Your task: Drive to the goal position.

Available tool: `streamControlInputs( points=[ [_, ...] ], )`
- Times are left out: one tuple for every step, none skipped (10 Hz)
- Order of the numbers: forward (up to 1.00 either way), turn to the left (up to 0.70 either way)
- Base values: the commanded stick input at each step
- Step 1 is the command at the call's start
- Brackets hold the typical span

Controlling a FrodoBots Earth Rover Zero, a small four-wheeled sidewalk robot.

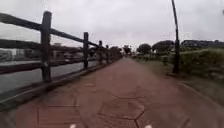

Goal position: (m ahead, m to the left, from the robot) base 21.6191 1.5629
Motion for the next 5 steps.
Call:
streamControlInputs(
  points=[
    [1.00, -0.37],
    [1.00, -0.01],
    [1.00, 0.00],
    [1.00, 0.00],
    [1.00, 0.00]
  ],
)
